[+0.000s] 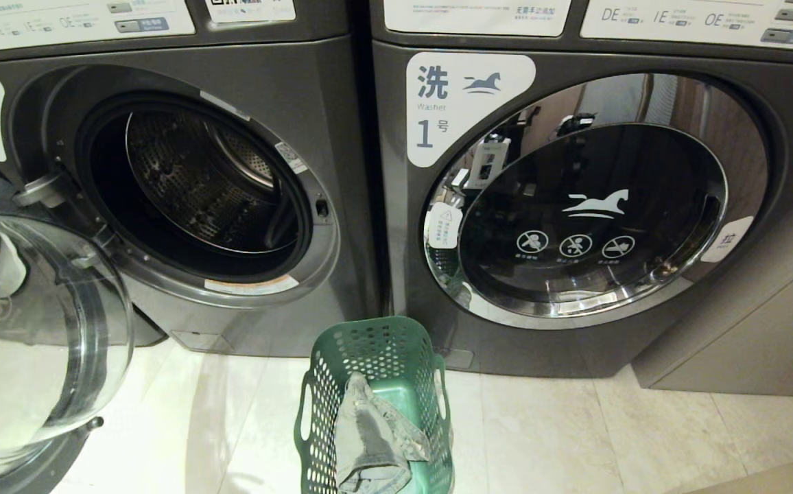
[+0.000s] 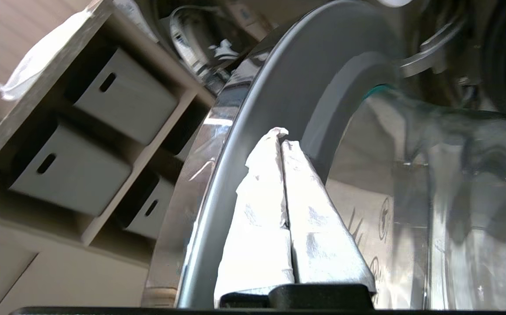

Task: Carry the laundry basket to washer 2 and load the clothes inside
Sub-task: Open the lid of the washing machine

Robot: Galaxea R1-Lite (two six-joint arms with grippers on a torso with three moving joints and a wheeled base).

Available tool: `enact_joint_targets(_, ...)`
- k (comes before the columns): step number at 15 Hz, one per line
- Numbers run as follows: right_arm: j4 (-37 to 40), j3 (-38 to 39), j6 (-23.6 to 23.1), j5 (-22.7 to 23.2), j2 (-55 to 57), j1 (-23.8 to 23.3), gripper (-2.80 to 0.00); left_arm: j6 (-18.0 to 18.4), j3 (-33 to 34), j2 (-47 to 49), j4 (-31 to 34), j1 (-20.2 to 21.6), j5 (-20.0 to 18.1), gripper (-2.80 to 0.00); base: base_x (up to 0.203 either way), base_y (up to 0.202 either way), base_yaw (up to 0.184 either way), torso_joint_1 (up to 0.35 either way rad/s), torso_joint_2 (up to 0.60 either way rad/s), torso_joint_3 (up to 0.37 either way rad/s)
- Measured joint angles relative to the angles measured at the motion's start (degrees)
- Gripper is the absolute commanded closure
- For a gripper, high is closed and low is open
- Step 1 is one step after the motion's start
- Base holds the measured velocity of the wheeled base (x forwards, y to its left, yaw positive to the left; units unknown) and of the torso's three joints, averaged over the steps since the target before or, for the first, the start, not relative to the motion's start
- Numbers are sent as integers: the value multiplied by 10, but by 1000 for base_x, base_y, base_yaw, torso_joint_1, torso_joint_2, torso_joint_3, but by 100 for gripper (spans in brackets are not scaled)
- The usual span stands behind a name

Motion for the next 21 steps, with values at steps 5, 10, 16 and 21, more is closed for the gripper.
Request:
enact_joint_targets(5,0,0,0,0,0,0,0,0,-14,35,-7,69,3,0,0,0,0,0,0,0)
enact_joint_targets(10,0,0,0,0,0,0,0,-5,-60,73,-11,111,-10,0,0,0,0,0,0,0)
enact_joint_targets(16,0,0,0,0,0,0,0,-133,48,-6,-7,-49,-2,0,0,0,0,0,0,0)
enact_joint_targets(21,0,0,0,0,0,0,0,-189,307,-174,15,-273,50,0,0,0,0,0,0,0)
